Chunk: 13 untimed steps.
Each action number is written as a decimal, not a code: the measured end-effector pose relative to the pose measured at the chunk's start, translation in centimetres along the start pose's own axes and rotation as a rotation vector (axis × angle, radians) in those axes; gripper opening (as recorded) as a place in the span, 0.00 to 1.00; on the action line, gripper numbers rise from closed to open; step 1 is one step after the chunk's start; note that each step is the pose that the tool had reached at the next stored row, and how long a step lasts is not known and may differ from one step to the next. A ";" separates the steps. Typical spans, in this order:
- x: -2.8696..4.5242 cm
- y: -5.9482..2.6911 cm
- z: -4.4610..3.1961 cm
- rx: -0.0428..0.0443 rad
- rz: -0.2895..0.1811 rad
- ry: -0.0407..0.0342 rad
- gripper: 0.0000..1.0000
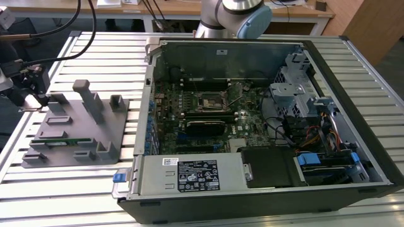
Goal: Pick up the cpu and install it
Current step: 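Pick up the cpu and move it towards the insertion slot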
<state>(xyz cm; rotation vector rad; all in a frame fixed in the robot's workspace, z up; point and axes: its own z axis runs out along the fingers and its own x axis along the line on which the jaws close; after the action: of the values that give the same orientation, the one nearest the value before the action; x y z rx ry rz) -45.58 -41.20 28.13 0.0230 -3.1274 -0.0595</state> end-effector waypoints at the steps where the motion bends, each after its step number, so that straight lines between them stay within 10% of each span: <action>1: 0.00 0.00 -0.02 0.0000 0.000 0.0000 0.53; 13: 0.01 0.01 -0.30 0.0000 0.000 0.0000 0.53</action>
<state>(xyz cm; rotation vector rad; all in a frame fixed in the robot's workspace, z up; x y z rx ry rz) -45.58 -41.20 28.44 0.0230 -3.1274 -0.0595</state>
